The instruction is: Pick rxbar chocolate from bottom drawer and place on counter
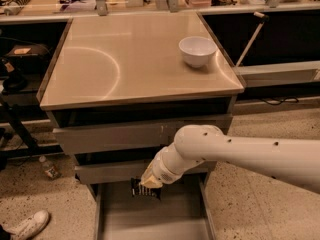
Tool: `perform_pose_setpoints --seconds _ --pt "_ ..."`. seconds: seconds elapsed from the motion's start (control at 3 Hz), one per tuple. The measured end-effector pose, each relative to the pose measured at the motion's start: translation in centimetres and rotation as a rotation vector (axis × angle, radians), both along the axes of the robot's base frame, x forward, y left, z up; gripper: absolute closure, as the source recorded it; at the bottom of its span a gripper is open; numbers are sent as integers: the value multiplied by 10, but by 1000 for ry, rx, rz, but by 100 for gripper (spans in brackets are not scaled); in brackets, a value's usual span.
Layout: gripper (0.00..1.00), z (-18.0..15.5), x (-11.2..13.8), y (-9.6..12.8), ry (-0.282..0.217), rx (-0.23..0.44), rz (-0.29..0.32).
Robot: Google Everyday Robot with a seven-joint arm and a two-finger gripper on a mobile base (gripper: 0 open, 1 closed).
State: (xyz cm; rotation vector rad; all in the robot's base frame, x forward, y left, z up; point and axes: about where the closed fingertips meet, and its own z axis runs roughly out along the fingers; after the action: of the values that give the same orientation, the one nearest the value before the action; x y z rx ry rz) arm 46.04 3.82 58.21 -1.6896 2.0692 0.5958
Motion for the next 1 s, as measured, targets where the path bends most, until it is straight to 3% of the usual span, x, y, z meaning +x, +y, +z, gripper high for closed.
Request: perform_pose_setpoints --seconds 0.33,1.0 --pt "100 34 2 -1 -66 -14 -3" --pt "100 74 13 -2 -106 -14 10"
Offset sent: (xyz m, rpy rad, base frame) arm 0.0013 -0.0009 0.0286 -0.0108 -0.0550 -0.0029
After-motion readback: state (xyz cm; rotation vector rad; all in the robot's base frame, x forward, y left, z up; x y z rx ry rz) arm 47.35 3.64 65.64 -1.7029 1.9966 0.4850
